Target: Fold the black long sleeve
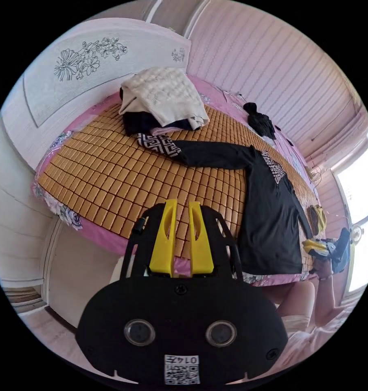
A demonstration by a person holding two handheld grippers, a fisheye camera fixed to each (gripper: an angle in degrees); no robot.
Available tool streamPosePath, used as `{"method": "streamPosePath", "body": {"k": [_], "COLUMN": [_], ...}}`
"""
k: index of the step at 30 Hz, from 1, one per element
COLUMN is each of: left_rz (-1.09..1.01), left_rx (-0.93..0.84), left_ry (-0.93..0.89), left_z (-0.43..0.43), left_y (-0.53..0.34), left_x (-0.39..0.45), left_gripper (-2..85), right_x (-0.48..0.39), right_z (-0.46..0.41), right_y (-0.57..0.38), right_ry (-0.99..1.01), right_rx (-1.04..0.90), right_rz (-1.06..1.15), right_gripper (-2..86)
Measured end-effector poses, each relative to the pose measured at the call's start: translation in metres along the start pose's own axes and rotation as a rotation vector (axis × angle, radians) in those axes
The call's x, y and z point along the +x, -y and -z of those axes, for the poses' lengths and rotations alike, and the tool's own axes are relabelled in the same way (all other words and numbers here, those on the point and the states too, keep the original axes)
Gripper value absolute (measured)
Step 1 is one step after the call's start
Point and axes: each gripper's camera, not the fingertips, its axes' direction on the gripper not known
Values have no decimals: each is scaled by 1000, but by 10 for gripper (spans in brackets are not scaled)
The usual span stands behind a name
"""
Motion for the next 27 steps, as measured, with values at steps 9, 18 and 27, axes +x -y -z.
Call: {"method": "streamPosePath", "body": {"k": [9, 18, 27], "left_rz": [0, 6, 43], "left_rx": [184, 139, 14], "left_ry": [-104, -95, -104], "left_z": [-8, 2, 13], "left_y": [40, 75, 91], "left_x": [-74, -126, -181], "left_gripper": [75, 77, 12], "right_x": [-2, 11, 49], "right_z": [-156, -335, -473], "right_y": [156, 314, 368], "right_ry": [99, -74, -222], "right_rx": [-119, -260, -342], "right_rz": [84, 177, 27], "right_gripper": [70, 86, 64]}}
